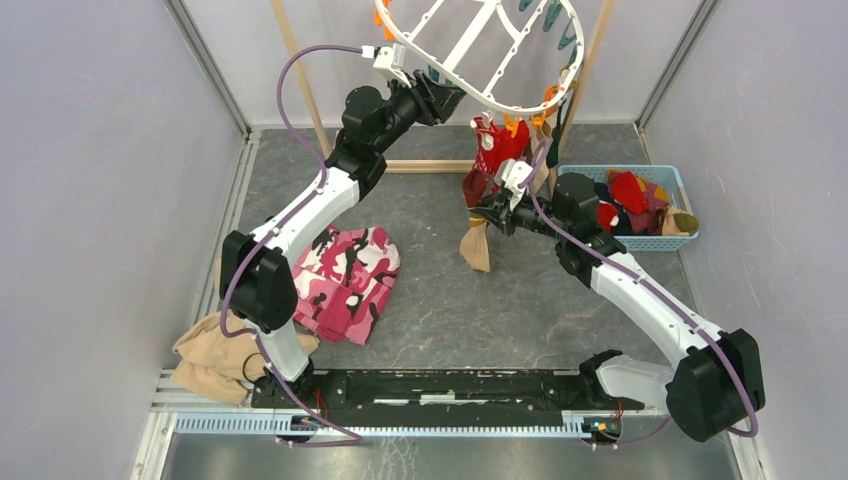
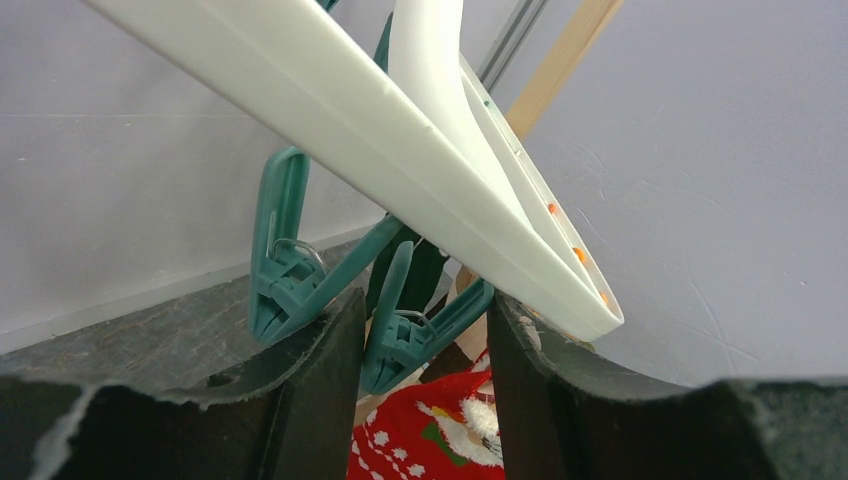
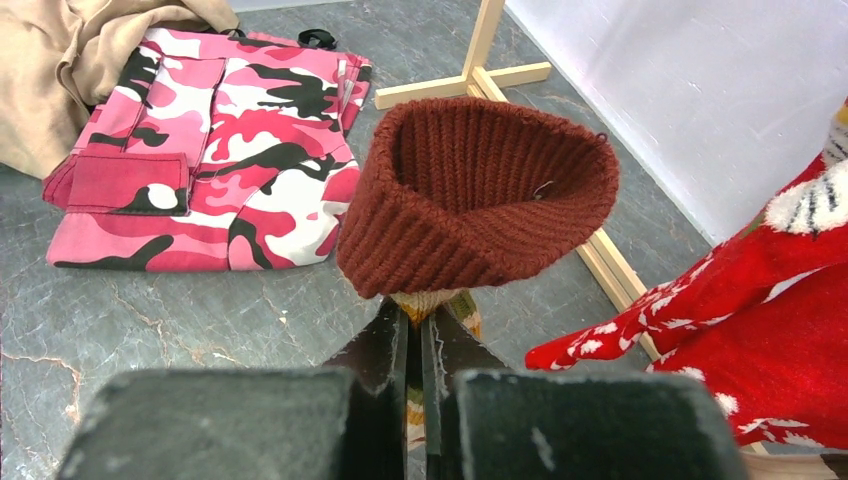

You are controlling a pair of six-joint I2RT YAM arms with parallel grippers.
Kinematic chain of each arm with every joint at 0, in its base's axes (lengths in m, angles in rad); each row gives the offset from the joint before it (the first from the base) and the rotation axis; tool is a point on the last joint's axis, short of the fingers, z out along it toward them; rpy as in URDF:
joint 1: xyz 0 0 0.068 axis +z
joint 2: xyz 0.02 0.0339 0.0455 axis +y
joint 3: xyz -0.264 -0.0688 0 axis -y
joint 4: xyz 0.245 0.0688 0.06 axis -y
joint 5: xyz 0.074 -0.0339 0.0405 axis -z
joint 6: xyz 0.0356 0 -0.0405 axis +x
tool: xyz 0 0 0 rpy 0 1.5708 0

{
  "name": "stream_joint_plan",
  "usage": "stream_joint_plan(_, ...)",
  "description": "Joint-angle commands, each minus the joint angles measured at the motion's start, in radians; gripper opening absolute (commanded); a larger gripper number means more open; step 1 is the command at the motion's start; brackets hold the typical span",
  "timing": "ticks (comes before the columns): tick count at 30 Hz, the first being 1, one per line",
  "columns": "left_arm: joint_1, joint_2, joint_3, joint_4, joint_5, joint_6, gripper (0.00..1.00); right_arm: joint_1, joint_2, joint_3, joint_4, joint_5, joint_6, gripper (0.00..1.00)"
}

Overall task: Clip the socks to the hanger
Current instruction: Open the clamp at the hanger.

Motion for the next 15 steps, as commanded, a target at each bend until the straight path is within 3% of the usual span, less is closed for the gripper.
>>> stream_joint_plan(1, -0.006, -0.04, 0.019, 0.028, 0.012, 0.06, 0.53, -0.004, -0.012, 0.044, 0.019, -0.019, 0.001, 0.0)
stream_joint_plan(5, -0.006, -0.038, 0.021, 0.026, 0.016, 0.06, 0.43, -0.004, -0.012, 0.042, 0.018, -0.018, -0.001, 0.0)
stream_joint_plan(15, -0.012, -0.046, 0.019, 0.022, 0.033, 0.072, 0.02, -0.005, -0.015, 0.048, 0.006, -0.018, -0.011, 0.0)
